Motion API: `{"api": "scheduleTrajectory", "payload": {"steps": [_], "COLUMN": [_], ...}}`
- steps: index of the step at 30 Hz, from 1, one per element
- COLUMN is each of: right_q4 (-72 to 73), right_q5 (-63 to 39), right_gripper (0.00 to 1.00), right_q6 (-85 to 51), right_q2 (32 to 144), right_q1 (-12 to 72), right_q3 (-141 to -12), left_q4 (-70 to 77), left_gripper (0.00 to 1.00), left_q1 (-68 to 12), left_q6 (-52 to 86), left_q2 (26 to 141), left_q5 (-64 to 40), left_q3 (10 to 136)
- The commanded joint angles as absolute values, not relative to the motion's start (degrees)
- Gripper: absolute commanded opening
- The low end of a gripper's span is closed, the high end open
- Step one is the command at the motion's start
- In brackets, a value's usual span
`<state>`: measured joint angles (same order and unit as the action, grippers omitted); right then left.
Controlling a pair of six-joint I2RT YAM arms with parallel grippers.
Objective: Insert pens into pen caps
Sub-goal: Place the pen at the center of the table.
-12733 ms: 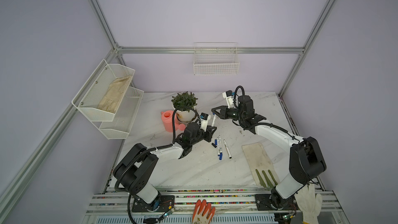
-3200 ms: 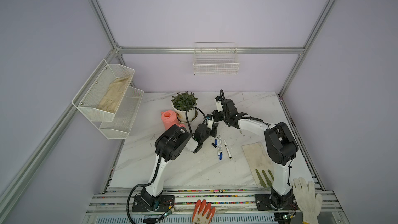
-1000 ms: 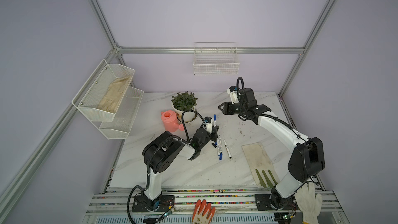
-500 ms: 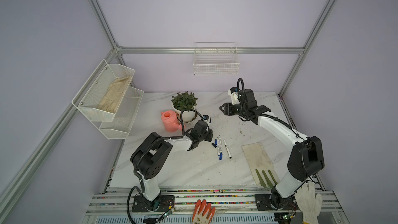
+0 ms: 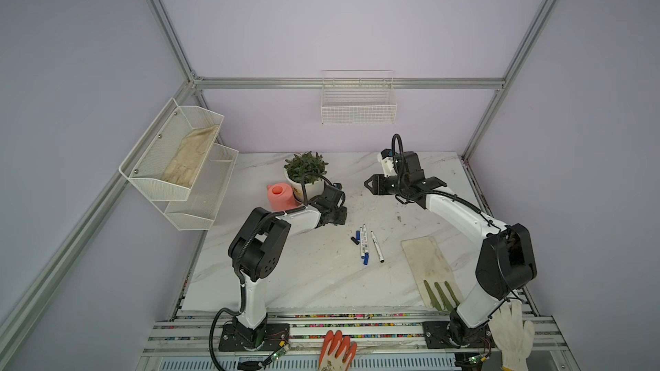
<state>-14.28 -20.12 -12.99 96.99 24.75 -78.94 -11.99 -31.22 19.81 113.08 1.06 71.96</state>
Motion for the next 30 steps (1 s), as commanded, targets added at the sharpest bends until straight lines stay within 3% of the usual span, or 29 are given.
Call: {"api": "scheduleTrajectory", "payload": {"steps": [1, 7, 21, 24, 26, 30], "right_q4": [-13.32, -13.06, -12.93, -13.08, -13.05, -13.55], "right_q5": [-19.51, -18.98, -17.67, -17.40, -17.51, -17.04], "right_gripper": [0.42, 0.42, 0.41, 0.43, 0.43, 0.44], "right_q6": [-12.48, -12.48, -12.56, -12.78, -12.90, -13.10], "right_q2": [97.06, 96.48, 95.25, 95.56, 95.67, 95.55], "right_q1": [24.75, 24.76, 24.73, 24.70, 24.74, 24.74], "right_q3": [-78.34, -77.70, -76.73, -76.99, -77.09, -76.76], "left_q4": [-16.32, -17.88, -18.90, -18.48, -17.84, -16.56], "left_gripper": [0.12, 0.19, 0.23, 0.31, 0.44, 0.47], "left_q1": [-30.58, -29.75, -28.18, -28.18, -28.21, -28.45], "left_q6": [18.59, 19.38, 19.70, 19.03, 18.22, 17.19], "left_q2": [113.86, 116.64, 119.40, 117.92, 116.27, 112.43], "left_q5": [0.25, 1.80, 4.44, 4.53, 4.44, 4.70], "left_q3": [78.25, 80.46, 82.19, 82.18, 81.98, 80.98]}}
